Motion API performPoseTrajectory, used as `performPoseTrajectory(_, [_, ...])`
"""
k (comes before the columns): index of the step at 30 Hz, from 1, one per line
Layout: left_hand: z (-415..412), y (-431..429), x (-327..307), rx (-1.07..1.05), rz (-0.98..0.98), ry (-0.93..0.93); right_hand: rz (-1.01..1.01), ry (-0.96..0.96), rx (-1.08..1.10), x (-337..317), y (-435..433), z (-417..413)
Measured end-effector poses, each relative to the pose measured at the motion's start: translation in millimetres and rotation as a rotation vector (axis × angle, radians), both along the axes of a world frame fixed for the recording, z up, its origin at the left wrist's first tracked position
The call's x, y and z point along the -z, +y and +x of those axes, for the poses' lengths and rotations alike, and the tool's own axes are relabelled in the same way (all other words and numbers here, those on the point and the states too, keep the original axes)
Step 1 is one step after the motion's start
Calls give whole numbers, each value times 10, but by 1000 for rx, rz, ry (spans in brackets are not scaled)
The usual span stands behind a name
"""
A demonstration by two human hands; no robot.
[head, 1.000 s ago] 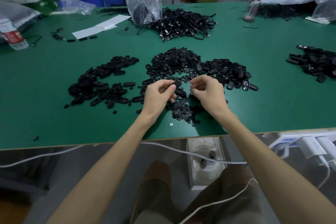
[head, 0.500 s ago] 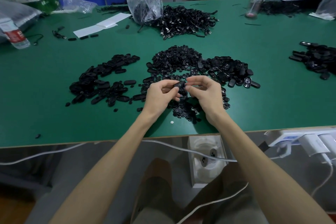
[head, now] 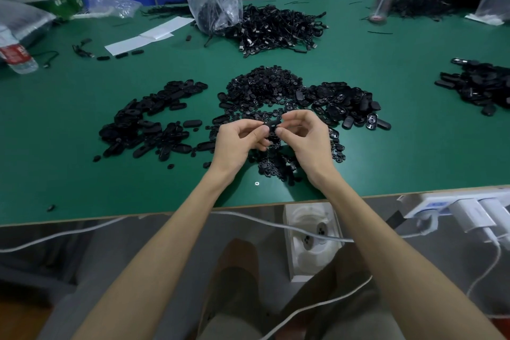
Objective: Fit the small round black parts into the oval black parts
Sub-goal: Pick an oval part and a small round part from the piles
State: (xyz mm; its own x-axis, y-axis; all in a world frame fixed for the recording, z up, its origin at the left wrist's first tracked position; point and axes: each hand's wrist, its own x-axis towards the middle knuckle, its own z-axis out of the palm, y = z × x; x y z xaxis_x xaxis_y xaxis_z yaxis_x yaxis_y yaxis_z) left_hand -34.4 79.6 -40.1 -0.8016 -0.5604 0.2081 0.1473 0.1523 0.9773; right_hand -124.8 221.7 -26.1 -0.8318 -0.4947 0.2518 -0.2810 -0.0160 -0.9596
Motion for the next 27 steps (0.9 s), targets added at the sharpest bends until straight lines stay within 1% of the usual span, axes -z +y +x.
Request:
performPoseTrajectory(7, [-15, 14, 4, -8, -30, -40, 23, 35, 19, 3, -8, 29])
performPoseTrajectory(13, [-8, 19, -5, -26, -42, -55, 74, 101, 37, -12, -24, 57])
performPoseTrajectory(22, [8, 43, -22, -24, -92, -79, 78, 87, 51, -40, -18, 83])
performPoseTrajectory(27, [14, 54, -49, -32, -124, -104, 94, 176, 63, -34, -39, 112])
